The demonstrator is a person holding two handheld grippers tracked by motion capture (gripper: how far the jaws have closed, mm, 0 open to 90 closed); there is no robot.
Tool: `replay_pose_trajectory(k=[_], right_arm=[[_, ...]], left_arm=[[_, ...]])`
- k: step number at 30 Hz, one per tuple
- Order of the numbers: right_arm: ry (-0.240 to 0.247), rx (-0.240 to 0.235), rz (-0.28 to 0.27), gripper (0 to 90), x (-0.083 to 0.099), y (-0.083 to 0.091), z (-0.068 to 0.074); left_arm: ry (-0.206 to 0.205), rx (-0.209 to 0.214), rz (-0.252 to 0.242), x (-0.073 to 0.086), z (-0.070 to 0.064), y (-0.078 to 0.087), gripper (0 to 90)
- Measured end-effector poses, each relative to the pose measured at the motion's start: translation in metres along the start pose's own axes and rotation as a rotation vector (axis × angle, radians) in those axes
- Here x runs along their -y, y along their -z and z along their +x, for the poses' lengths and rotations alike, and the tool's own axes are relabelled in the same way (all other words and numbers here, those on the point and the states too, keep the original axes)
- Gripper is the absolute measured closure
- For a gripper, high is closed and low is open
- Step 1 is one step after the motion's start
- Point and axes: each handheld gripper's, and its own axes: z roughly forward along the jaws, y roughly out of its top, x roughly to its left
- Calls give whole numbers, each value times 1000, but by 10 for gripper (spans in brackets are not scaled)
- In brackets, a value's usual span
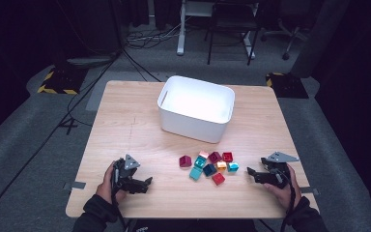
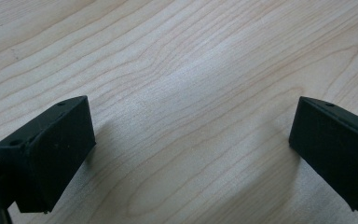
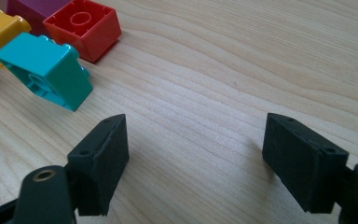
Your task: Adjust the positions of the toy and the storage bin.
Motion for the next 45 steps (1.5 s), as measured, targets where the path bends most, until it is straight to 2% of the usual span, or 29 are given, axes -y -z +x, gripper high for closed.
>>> replay_pose_trajectory(k=[3,5,6,8,10,12,14,15,19,23,27,29,31,41,44,45], right_arm=[[2,-7,-2,231,0,0,1],[2,-7,-3,231,1,1,1],[9,-5,-2,231,1,1,1],[13,-8,-1,228,1,1,1],[14,-9,-1,226,1,1,1],[15,-15,1,215,1,1,0],[15,-25,3,201,0,0,1],[15,-25,3,201,0,0,1],[12,-27,6,232,-1,1,1],[-10,-52,-34,228,-6,8,-1],[22,-84,-88,222,-20,23,4],[37,-86,-94,231,-24,26,6],[56,-93,-133,255,-33,32,12],[96,-97,-166,282,-71,35,21],[110,-106,-185,282,-85,38,22],[111,-115,-189,282,-89,38,22]], left_arm=[[-6,4,-6,1,1,0,3],[-9,25,3,2,2,1,3],[-28,20,-1,3,4,2,3],[-40,47,-2,6,6,4,4],[-54,40,1,8,9,7,4],[-56,61,-6,12,10,9,4],[-68,63,-6,13,12,11,5],[-57,69,6,14,11,12,5],[-83,89,8,14,14,11,0],[-84,88,7,14,14,11,1],[-85,73,1,14,14,12,1],[-79,69,1,14,14,12,1],[-72,67,1,14,15,11,1],[-57,59,2,14,15,12,1],[-38,61,4,15,13,12,4],[-56,48,-2,15,15,13,5]])
